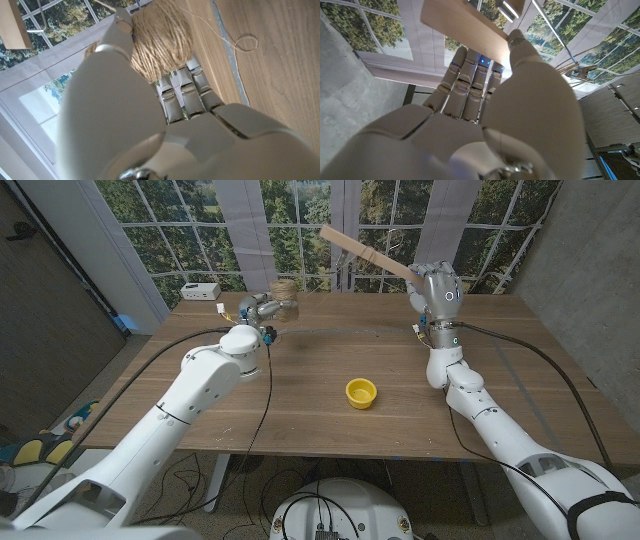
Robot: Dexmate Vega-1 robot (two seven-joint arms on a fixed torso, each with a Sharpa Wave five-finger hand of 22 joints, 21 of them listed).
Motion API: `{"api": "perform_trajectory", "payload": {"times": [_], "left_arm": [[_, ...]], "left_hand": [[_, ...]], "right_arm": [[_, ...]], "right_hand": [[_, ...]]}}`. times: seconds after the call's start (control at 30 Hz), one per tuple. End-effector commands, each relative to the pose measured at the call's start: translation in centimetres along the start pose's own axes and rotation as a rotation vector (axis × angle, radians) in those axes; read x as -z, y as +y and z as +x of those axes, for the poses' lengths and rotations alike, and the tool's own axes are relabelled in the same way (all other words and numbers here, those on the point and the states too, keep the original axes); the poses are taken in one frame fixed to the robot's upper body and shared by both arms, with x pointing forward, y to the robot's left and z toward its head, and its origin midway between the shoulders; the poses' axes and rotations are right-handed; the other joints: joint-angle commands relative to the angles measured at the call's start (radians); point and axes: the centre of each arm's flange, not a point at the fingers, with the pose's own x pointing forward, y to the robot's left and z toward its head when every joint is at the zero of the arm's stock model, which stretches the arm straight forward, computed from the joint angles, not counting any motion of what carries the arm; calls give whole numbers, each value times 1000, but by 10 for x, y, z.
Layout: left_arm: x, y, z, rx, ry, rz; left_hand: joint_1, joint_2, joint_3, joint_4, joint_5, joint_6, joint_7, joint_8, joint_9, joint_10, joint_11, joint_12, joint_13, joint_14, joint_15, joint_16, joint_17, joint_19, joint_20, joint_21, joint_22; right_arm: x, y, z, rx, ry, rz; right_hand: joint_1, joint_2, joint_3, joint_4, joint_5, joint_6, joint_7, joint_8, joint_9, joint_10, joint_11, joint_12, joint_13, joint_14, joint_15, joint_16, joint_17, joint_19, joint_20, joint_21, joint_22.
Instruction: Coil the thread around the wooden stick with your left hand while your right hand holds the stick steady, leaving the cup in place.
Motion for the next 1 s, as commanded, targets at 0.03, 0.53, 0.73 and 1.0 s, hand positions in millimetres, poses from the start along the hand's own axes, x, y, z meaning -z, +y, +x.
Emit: {"api": "perform_trajectory", "payload": {"times": [0.03,0.53,0.73,1.0], "left_arm": [[-24,-5,4,-45,-36,258],[-50,-10,5,-4,-39,509],[-61,-16,1,25,-29,664],[-65,-25,-4,49,-16,799]], "left_hand": [[203,211,30,22,6,258,19,8,40,88,-78,7,201,251,-318,3,407,4,5,8,3],[202,209,32,22,6,259,18,6,43,86,-78,5,205,252,-318,0,409,2,6,9,2],[202,210,34,22,6,260,18,5,44,84,-78,5,206,253,-318,-2,410,2,6,10,2],[200,209,34,23,6,261,16,4,44,86,-79,4,206,253,-318,-3,412,0,3,10,2]], "right_arm": [[-7,-4,5,-227,-40,15],[-8,9,17,-583,-12,12],[-8,15,18,-692,-1,10],[-10,24,18,-846,13,33]], "right_hand": [[72,80,14,6,6,98,-96,5,5,97,-99,5,3,103,-156,4,0,-6,-57,10,3],[70,80,14,7,5,101,-98,4,5,94,-101,-2,2,101,-156,0,3,-13,-54,12,3],[70,80,15,7,4,98,-96,2,5,89,-98,-5,3,99,-156,-1,5,-17,-51,12,3],[72,82,15,6,3,93,-92,-1,6,86,-101,-8,3,95,-157,-3,7,-21,-49,12,3]]}}
